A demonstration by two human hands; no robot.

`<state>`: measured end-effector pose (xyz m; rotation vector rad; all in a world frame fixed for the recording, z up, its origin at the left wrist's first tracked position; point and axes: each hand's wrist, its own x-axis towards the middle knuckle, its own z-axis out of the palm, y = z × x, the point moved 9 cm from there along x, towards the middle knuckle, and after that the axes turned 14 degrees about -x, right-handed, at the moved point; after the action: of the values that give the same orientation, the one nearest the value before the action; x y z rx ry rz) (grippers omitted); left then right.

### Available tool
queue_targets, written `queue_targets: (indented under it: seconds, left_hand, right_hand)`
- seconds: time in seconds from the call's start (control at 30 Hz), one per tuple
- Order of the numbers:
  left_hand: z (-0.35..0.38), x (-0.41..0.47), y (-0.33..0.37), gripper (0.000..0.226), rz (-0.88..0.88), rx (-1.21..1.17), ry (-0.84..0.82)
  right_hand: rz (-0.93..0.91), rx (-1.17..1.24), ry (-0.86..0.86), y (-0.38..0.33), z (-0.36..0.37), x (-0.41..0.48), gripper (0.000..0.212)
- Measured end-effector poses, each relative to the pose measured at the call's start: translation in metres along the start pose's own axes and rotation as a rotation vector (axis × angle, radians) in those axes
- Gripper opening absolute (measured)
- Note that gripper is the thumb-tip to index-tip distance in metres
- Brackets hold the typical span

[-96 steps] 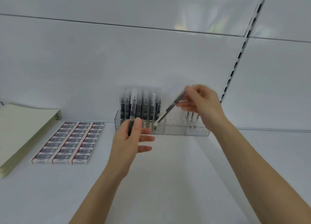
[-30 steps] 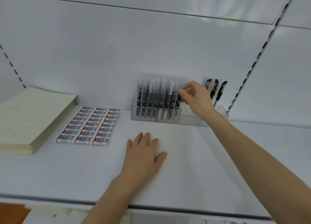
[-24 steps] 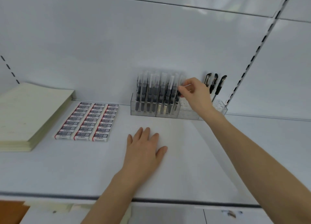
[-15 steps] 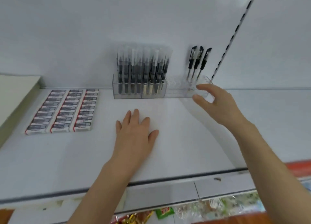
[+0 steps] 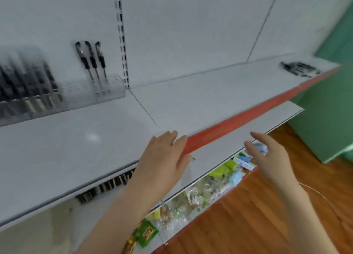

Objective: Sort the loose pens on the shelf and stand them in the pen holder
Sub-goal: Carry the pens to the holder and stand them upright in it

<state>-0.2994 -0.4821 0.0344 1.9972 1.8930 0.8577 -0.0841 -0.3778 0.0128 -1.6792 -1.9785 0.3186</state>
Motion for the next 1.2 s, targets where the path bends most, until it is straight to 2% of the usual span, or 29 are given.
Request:
queue_targets:
  seconds: [0.2, 0.3, 0.67, 0.87, 1.2]
  left_hand:
    - [0.11, 0.021, 0.107, 0.045, 0.105, -0.022, -0.113]
    - [0.164, 0.028, 0.138, 0.047, 0.075, -0.034, -0.243]
    - [0.295, 0.087, 0.222, 0.047, 0.168, 0.018, -0.46]
    - [0.366, 0.158, 0.247, 0.052, 0.176, 0.004, -0.488]
    - [0.456, 0.312, 0.311, 0.047, 0.19, -0.001, -0.443]
  right_hand:
    - [0.137, -0.111, 0.034, 0.146, -0.063, -0.019, 0.037]
    - [0.195, -0.14, 0.061, 0.205, -0.092, -0.03, 0.036]
    - [0.398, -0.157, 0.035, 0.349, -0.138, -0.031, 0.042]
    - [0.42, -0.192, 0.013, 0.418, -0.142, 0.021, 0.042]
    - [0.397, -0.238, -0.074, 0.525, -0.159, 0.174, 0.041]
